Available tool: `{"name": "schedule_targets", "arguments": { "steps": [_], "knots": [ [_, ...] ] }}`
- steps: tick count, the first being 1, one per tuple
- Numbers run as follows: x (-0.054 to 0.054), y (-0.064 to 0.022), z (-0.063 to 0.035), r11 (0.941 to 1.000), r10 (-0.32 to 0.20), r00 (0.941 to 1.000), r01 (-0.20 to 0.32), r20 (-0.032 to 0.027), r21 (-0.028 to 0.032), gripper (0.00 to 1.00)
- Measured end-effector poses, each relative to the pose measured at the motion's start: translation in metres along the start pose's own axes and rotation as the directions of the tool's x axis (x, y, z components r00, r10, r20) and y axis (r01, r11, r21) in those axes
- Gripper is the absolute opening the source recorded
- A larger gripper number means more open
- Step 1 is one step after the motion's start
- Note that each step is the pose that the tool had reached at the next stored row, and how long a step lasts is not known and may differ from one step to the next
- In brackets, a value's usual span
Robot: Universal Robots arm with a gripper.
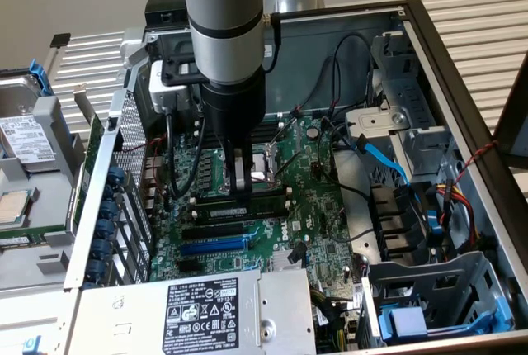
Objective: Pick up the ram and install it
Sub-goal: 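Press down the ram until it locks into place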
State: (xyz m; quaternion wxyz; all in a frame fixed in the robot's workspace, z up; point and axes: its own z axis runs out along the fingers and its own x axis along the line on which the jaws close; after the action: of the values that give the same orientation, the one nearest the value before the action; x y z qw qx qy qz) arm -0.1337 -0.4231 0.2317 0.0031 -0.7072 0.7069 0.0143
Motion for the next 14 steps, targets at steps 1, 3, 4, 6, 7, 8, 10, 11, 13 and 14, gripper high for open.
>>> {"name": "schedule_targets", "arguments": {
  "steps": [1, 3, 4, 6, 7, 8, 10, 11, 13, 14],
  "knots": [
    [0.0, 0.0002, -0.0046, 1.0, 0.0, 1.0, 0.0, -0.0014, -0.0008, 0.11],
    [0.0, 0.0003, -0.0136, 1.0, 0.0, 1.0, 0.0, -0.0015, -0.0008, 0.11],
    [0.0, 0.0004, -0.0186, 1.0, 0.0, 1.0, 0.0, -0.0018, -0.001, 0.11],
    [0.0, 0.0005, -0.0272, 1.0, 0.0, 1.0, 0.0, -0.0018, -0.0011, 0.11],
    [-0.001, 0.0006, -0.0317, 1.0, 0.0, 1.0, 0.0, -0.0018, -0.001, 0.11],
    [-0.001, 0.0006, -0.0354, 1.0, 0.0, 1.0, 0.0, -0.0018, -0.001, 0.11],
    [-0.001, 0.0007, -0.043, 1.0, 0.0, 1.0, 0.0, -0.0019, -0.001, 0.11],
    [-0.001, 0.0008, -0.0444, 1.0, 0.0, 1.0, 0.0, -0.002, -0.0011, 0.11],
    [-0.001, 0.0007, -0.0444, 1.0, 0.0, 1.0, 0.0, -0.0019, -0.001, 0.11],
    [-0.001, 0.0007, -0.0444, 1.0, 0.0, 1.0, 0.0, -0.0018, -0.001, 0.11]
  ]
}}
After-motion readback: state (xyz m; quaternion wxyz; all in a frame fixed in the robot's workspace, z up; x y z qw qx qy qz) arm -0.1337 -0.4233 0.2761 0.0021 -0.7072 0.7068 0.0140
